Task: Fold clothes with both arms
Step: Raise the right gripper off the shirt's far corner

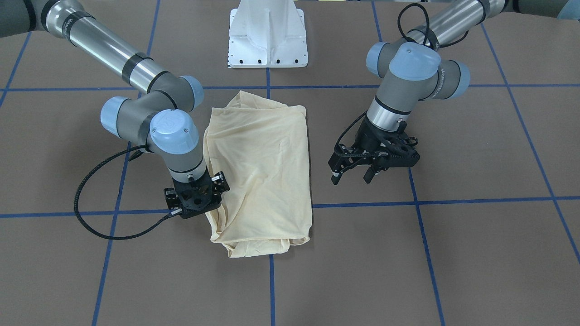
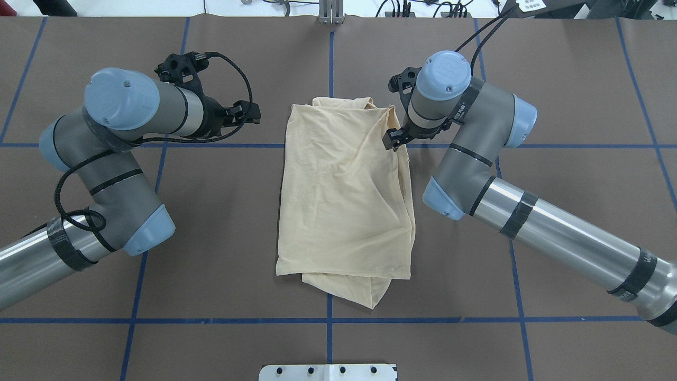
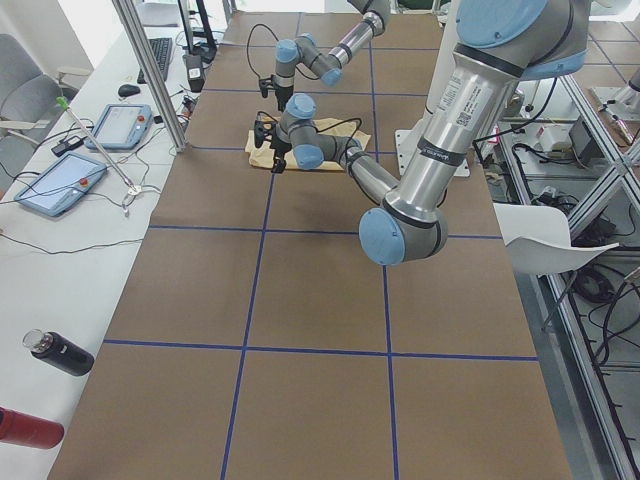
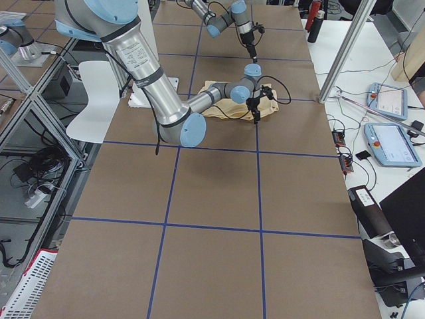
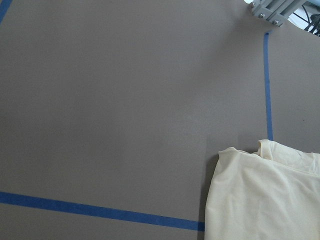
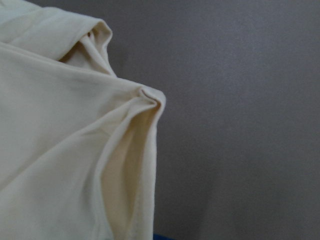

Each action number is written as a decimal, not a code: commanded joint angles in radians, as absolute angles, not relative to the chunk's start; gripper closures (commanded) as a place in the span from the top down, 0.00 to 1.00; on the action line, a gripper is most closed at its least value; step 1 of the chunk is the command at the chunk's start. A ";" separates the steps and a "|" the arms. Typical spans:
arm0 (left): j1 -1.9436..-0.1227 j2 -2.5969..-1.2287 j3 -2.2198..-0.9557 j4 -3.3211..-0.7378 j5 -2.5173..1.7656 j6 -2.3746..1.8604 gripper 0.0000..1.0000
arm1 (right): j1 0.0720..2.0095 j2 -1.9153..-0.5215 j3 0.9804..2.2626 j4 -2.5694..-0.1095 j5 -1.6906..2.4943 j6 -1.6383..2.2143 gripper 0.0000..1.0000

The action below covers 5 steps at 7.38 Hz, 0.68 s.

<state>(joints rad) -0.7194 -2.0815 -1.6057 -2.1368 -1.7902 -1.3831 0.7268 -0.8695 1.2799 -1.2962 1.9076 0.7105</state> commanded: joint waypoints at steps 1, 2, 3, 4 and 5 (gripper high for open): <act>-0.719 -2.082 -1.605 -2.137 -1.790 -1.384 1.00 | 0.742 -0.887 1.278 -1.295 1.913 0.686 1.00; -0.719 -2.080 -1.605 -2.137 -1.790 -1.382 1.00 | 0.742 -0.882 1.279 -1.296 1.914 0.686 1.00; -0.719 -2.079 -1.608 -2.138 -1.790 -1.381 1.00 | 0.745 -0.865 1.282 -1.295 1.916 0.689 1.00; -0.719 -2.079 -1.617 -2.137 -1.790 -1.379 1.00 | 0.746 -0.853 1.296 -1.292 1.916 0.690 1.00; -0.719 -2.079 -1.624 -2.137 -1.790 -1.381 1.00 | 0.746 -0.854 1.308 -1.289 1.916 0.698 1.00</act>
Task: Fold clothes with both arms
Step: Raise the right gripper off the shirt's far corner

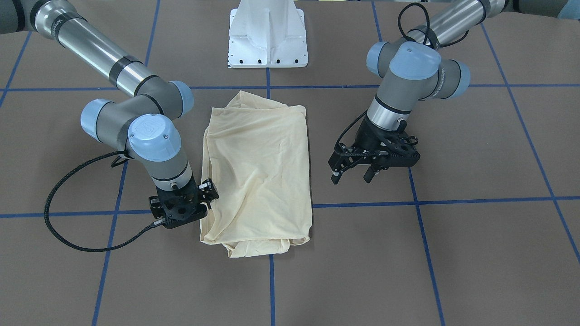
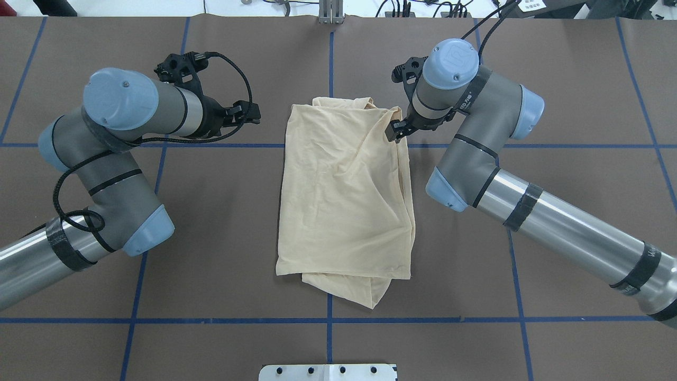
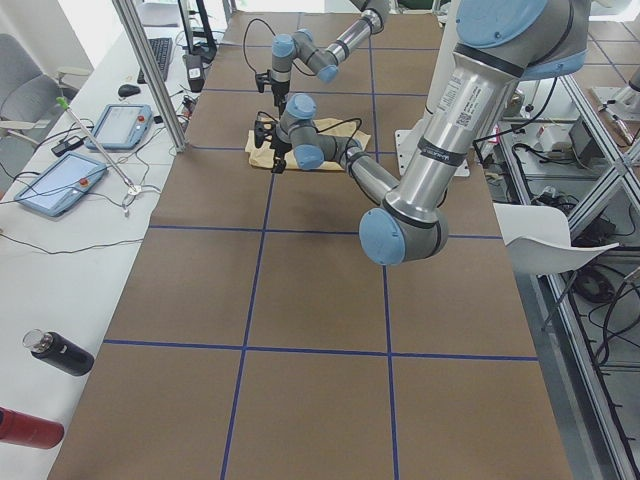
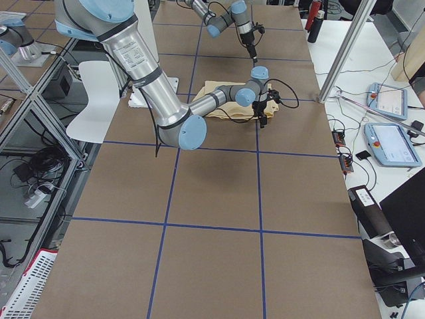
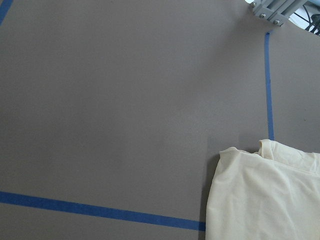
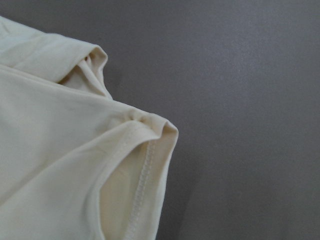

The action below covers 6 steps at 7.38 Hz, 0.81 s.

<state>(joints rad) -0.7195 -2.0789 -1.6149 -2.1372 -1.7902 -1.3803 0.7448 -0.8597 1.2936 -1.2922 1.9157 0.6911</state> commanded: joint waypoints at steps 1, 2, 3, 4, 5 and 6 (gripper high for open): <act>-0.719 -2.080 -1.643 -2.137 -1.790 -1.385 1.00 | 0.747 -0.856 1.308 -1.289 1.916 0.703 1.00; -0.719 -2.080 -1.661 -2.137 -1.789 -1.385 1.00 | 0.746 -0.865 1.302 -1.286 1.916 0.706 1.00; -0.719 -2.082 -1.663 -2.137 -1.789 -1.384 1.00 | 0.746 -0.870 1.295 -1.289 1.914 0.706 1.00; -0.719 -2.085 -1.664 -2.137 -1.789 -1.384 1.00 | 0.746 -0.874 1.284 -1.286 1.914 0.707 1.00; -0.718 -2.085 -1.669 -2.137 -1.789 -1.384 1.00 | 0.749 -0.876 1.284 -1.285 1.914 0.706 1.00; -0.719 -2.083 -1.669 -2.137 -1.789 -1.382 1.00 | 0.758 -0.864 1.284 -1.287 1.917 0.706 1.00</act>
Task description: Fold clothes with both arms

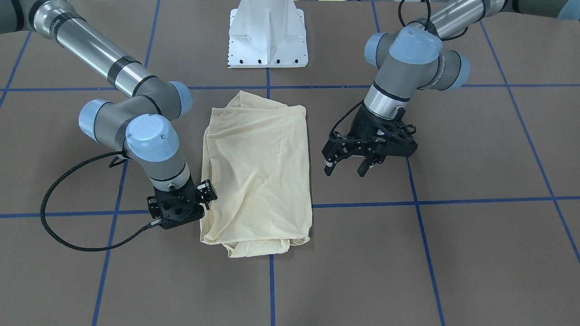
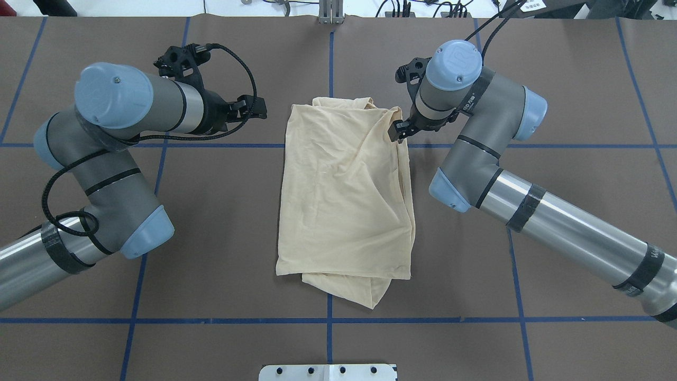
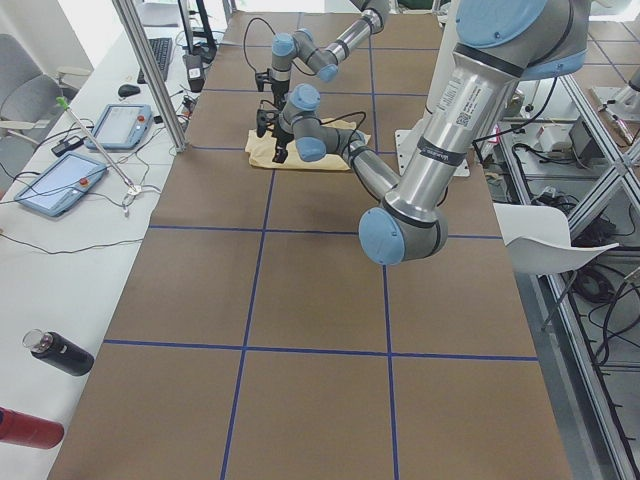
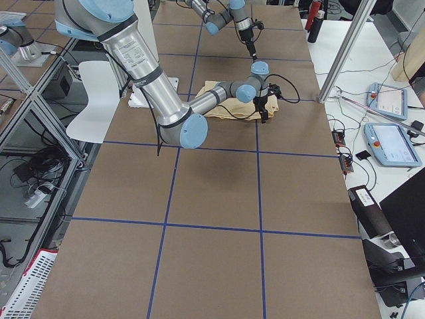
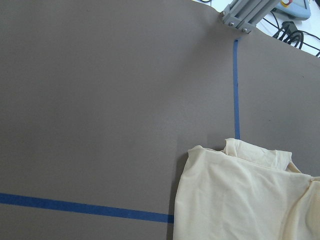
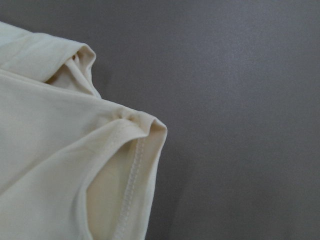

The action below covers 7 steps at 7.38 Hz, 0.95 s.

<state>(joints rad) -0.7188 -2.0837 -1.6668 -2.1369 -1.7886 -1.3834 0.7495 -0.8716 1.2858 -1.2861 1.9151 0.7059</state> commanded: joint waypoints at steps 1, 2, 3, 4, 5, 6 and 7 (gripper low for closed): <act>-0.719 -2.082 -1.669 -2.137 -1.789 -1.379 1.00 | 0.761 -0.847 1.284 -1.282 1.922 0.709 1.00; -0.719 -2.080 -1.669 -2.137 -1.789 -1.376 1.00 | 0.762 -0.832 1.284 -1.278 1.924 0.725 0.99; -0.719 -2.082 -1.669 -2.137 -1.787 -1.374 1.00 | 0.759 -0.809 1.284 -1.278 1.924 0.771 0.97; -0.718 -2.083 -1.669 -2.135 -1.786 -1.376 1.00 | 0.753 -0.798 1.284 -1.276 1.922 0.854 0.87; -0.719 -2.085 -1.669 -2.134 -1.784 -1.377 1.00 | 0.753 -0.792 1.282 -1.276 1.922 0.867 0.73; -0.719 -2.085 -1.670 -2.134 -1.783 -1.376 1.00 | 0.753 -0.776 1.260 -1.276 1.922 0.867 0.56; -0.719 -2.085 -1.671 -2.134 -1.782 -1.377 1.00 | 0.746 -0.743 1.212 -1.276 1.922 0.865 0.52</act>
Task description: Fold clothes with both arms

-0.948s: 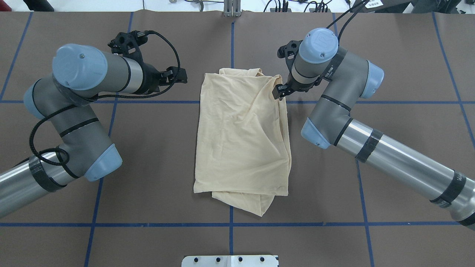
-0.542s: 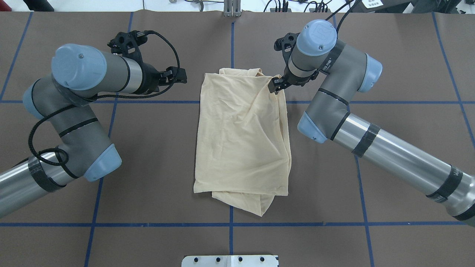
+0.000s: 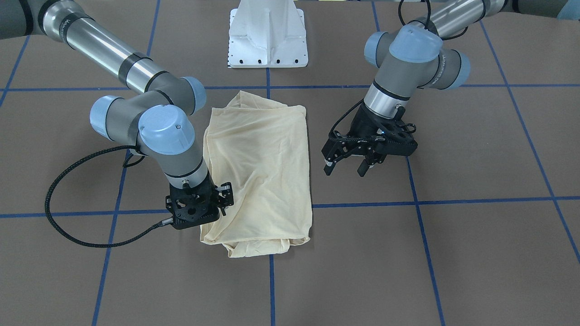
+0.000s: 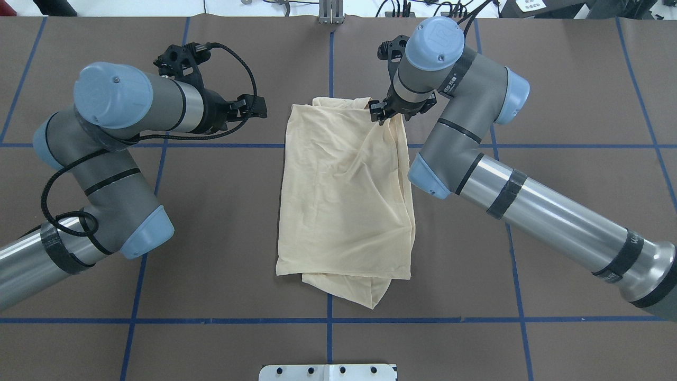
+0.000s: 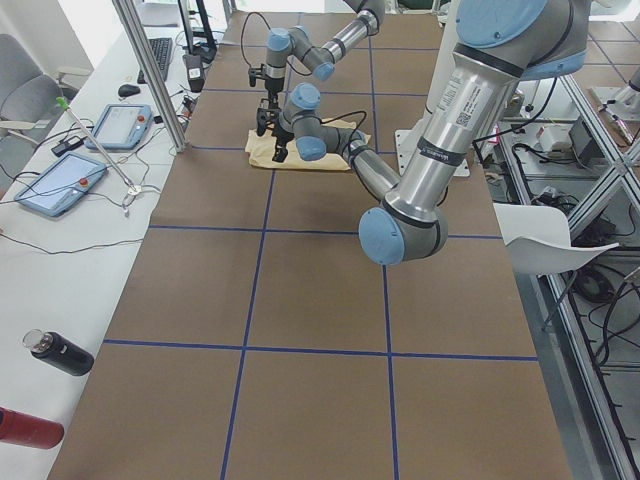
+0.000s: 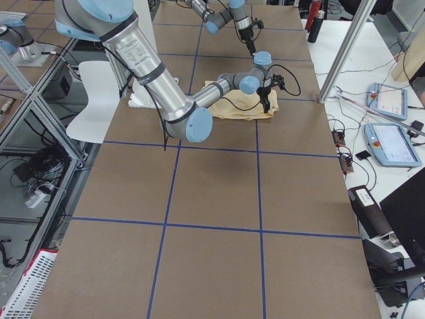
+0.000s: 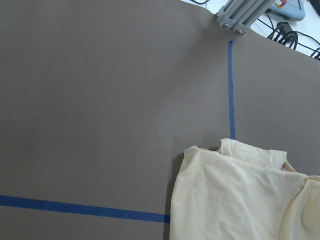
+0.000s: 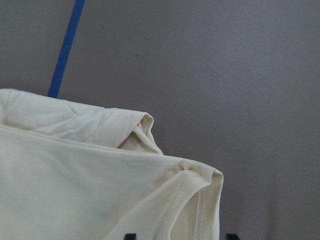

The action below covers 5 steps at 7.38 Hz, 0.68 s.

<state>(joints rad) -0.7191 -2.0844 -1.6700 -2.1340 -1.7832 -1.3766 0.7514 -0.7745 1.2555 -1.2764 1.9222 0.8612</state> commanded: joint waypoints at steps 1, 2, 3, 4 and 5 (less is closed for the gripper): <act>-0.719 -2.085 -1.671 -2.134 -1.782 -1.378 1.00 | 0.739 -0.736 1.191 -1.276 1.924 0.865 0.52; -0.718 -2.085 -1.669 -2.134 -1.782 -1.378 1.00 | 0.738 -0.738 1.186 -1.276 1.922 0.865 0.51; -0.718 -2.086 -1.669 -2.134 -1.782 -1.379 1.00 | 0.738 -0.739 1.180 -1.276 1.921 0.865 0.48; -0.718 -2.088 -1.670 -2.134 -1.782 -1.381 1.00 | 0.738 -0.739 1.169 -1.276 1.922 0.865 0.44; -0.718 -2.088 -1.671 -2.134 -1.781 -1.382 1.00 | 0.738 -0.747 1.164 -1.278 1.921 0.864 0.44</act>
